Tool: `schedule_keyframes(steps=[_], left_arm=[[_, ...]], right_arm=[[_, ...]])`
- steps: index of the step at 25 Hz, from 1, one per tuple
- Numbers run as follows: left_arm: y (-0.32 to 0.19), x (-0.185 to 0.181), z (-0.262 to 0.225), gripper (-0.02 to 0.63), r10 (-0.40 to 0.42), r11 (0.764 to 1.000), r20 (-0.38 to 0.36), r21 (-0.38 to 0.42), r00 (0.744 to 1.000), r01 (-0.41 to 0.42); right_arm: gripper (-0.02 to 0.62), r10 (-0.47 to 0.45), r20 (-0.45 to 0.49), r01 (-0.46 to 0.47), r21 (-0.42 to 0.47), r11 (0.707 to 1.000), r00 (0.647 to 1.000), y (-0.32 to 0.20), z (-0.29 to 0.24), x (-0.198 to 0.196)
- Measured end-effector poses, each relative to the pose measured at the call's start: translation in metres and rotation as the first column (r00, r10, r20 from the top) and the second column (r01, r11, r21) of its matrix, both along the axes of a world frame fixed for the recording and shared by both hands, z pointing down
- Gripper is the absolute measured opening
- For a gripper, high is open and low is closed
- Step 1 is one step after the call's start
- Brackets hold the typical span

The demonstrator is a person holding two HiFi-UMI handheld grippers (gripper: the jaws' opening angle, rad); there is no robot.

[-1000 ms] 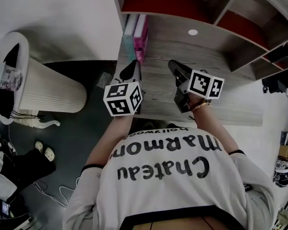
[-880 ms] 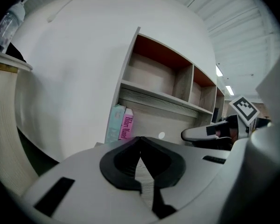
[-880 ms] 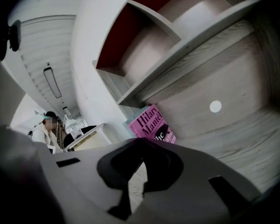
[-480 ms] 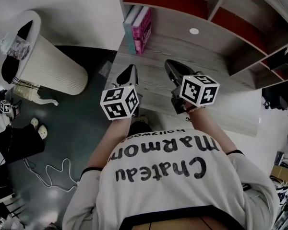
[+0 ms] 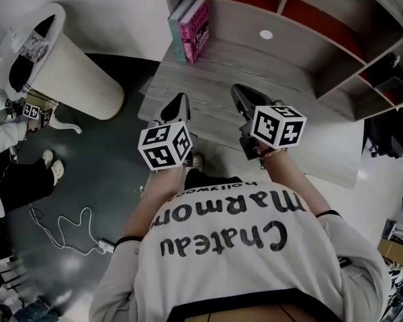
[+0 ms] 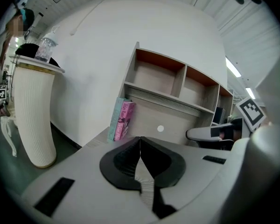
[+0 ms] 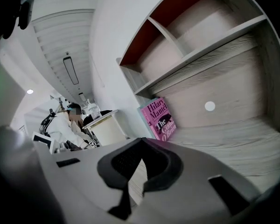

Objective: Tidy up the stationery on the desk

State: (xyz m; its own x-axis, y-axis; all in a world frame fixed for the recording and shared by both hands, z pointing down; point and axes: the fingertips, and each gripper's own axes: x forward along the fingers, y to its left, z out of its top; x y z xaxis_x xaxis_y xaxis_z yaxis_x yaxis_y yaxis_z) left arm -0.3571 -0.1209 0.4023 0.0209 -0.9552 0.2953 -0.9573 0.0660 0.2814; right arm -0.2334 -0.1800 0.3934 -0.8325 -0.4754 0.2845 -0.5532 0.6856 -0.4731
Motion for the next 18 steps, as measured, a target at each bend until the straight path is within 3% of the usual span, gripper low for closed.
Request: schedule_keyframes(steps=[18], left_arm=[[0.038,0.013,-0.014,0.017,-0.030,0.999,0.022,0.040,0.999,0.029]], right_arm=[[0.012,-0.026,-0.005,0.026,0.028,0.999,1.000,0.030,-0.005,0.012]])
